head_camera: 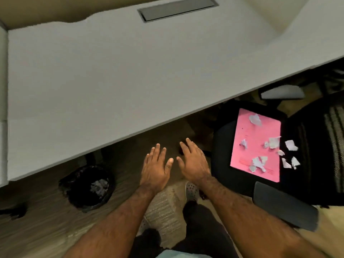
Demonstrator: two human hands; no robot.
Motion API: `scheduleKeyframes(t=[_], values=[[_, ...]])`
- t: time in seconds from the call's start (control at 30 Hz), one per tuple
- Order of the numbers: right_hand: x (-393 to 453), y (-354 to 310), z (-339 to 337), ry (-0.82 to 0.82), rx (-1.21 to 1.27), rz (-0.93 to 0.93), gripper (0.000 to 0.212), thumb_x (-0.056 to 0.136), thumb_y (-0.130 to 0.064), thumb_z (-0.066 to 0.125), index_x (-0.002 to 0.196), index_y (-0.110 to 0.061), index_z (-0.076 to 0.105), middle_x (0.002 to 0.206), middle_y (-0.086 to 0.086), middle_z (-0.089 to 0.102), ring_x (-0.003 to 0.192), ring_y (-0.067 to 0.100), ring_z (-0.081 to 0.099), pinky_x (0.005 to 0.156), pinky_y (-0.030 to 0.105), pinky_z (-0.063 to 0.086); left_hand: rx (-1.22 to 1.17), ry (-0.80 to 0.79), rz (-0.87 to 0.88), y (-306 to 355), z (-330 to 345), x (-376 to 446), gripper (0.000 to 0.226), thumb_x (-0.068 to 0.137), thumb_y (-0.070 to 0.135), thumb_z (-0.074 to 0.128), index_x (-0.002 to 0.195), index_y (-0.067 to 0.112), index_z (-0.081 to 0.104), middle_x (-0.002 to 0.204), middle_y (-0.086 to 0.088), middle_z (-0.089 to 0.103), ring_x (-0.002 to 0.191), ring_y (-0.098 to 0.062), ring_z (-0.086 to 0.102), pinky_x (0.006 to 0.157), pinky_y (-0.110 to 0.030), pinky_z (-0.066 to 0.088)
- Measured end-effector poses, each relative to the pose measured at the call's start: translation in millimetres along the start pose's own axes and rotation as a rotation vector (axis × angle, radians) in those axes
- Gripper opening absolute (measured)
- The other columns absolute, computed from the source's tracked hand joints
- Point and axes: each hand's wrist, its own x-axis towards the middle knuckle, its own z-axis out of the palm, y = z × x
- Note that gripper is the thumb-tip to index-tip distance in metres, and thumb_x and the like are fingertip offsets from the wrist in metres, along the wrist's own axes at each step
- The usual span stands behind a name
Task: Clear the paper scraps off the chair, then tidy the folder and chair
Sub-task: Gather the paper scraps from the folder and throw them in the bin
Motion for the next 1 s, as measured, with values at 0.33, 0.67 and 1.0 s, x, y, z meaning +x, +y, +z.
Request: scheduleKeyframes(t=[0.33, 0.67, 1.0], values=[[-30, 125, -71, 0.207, 0.097, 0.361, 0.062, 0.093, -0.044, 0.05, 0.147, -0.022, 0.03, 0.158, 0.006, 0.023, 0.144, 0.024, 0.022, 0.114, 0.04, 0.024, 0.039, -0.155, 0.332, 130, 35, 60, 0.077, 0.091, 0.068, 0.008, 0.151, 0.023, 0.028, 0.163, 0.0, 0.009, 0.149, -0.014, 0.001, 0.122, -0.041, 0.005], [-65, 245, -82, 0.24, 0.255, 0.727, 0.07, 0.09, -0.042, 0.059, 0.147, -0.019, 0.027, 0.157, 0.007, 0.024, 0.14, 0.026, 0.029, 0.106, 0.046, 0.037, 0.045, -0.24, 0.579, 227, 109, 111, 0.064, 0.092, 0.052, 0.05, 0.147, 0.024, 0.035, 0.16, 0.001, 0.023, 0.146, -0.019, 0.019, 0.116, -0.035, 0.012], [-54, 337, -45, 0.067, 0.35, 0.891, 0.109, 0.068, -0.056, 0.078, 0.149, -0.021, 0.014, 0.151, 0.009, 0.022, 0.133, 0.028, 0.034, 0.096, 0.041, 0.045, 0.15, -0.36, 0.6, 254, 195, 176, 0.067, 0.093, 0.053, 0.048, 0.149, 0.023, 0.031, 0.161, -0.003, 0.018, 0.146, -0.023, 0.02, 0.117, -0.038, 0.02]])
